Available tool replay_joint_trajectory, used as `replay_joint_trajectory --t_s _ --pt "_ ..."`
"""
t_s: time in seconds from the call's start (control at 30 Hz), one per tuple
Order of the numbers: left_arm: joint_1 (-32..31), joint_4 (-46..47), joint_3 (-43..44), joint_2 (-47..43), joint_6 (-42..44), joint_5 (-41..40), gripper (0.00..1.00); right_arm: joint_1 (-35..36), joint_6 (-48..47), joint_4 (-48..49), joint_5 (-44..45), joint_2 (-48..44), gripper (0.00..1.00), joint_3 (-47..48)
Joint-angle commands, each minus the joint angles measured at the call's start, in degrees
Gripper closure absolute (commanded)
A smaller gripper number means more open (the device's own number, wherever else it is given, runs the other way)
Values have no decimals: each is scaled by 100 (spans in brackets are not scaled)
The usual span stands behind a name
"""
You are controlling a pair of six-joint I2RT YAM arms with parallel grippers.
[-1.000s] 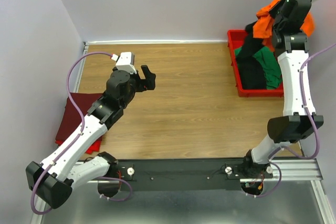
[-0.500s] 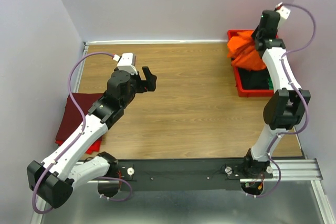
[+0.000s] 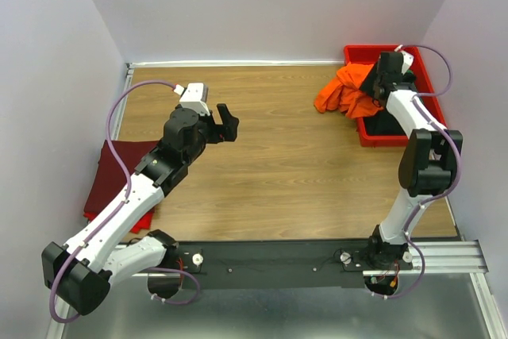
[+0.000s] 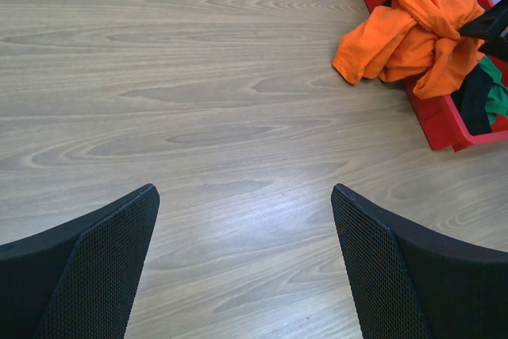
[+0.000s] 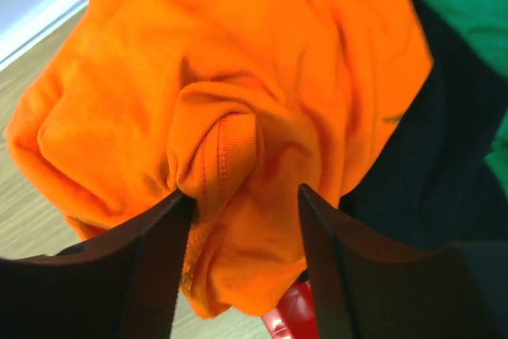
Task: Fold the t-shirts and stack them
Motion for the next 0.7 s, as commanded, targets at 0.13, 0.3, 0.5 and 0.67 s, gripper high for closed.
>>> replay_joint_trajectory --t_s 0.13,0.3,0.5,0.67 --pt "46 150 -66 -35 -34 152 3 112 84 458 -506 -286 30 -260" --pt "46 167 -57 -35 -43 161 4 130 225 529 -586 39 49 -137" --pt "46 185 -48 -52 -43 161 4 147 295 546 -621 383 72 215" --pt "46 176 -57 -114 -34 125 4 147 251 538 -568 181 100 443"
